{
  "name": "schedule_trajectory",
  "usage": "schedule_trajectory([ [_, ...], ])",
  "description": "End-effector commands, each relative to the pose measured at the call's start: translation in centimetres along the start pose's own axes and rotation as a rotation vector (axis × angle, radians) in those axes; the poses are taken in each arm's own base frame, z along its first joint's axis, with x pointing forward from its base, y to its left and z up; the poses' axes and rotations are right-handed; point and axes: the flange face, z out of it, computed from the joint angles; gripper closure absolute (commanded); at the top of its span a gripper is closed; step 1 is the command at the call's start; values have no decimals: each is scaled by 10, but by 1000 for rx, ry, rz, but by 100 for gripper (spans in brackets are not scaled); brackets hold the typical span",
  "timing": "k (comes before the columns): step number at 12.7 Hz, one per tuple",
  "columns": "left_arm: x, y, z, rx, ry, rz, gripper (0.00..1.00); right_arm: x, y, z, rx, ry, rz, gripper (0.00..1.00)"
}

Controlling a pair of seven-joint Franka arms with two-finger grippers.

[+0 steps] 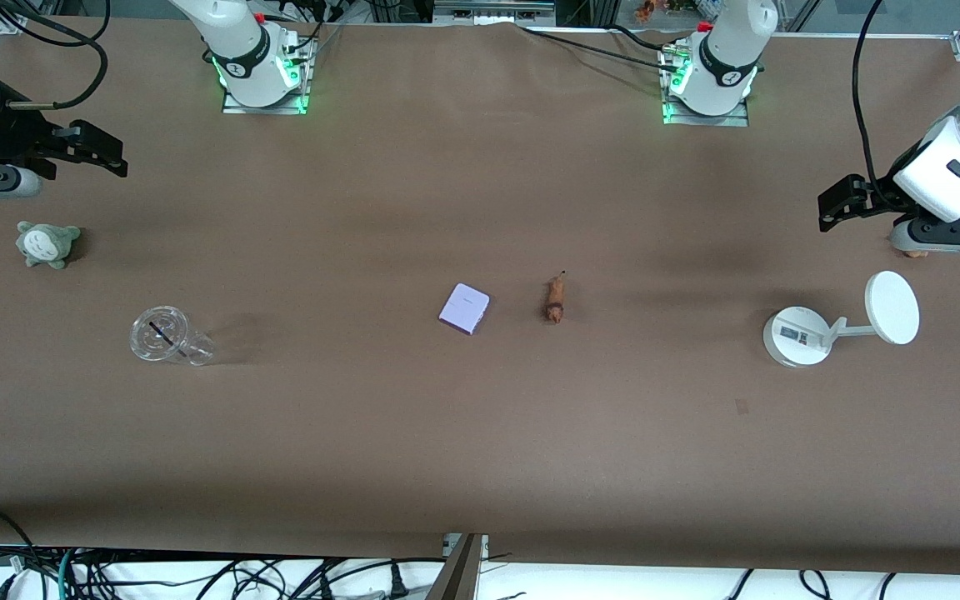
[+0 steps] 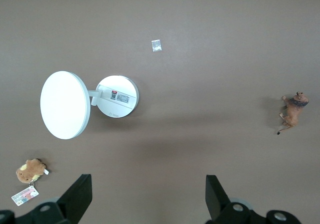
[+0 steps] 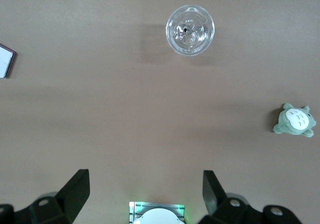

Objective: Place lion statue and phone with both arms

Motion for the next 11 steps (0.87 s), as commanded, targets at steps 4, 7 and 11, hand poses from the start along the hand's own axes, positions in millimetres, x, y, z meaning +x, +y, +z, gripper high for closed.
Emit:
schedule_trajectory([
  [4,3,-1,-6,11,-1,8,0,10,2,-6,-4,5,-2,0],
  [7,3,-1,-6,11,-1,7,0,15,1,1,-6,-13,-9,0],
  [11,-2,6,-2,7,-43,23,0,15,-6,9,-14,-47,-24,0],
])
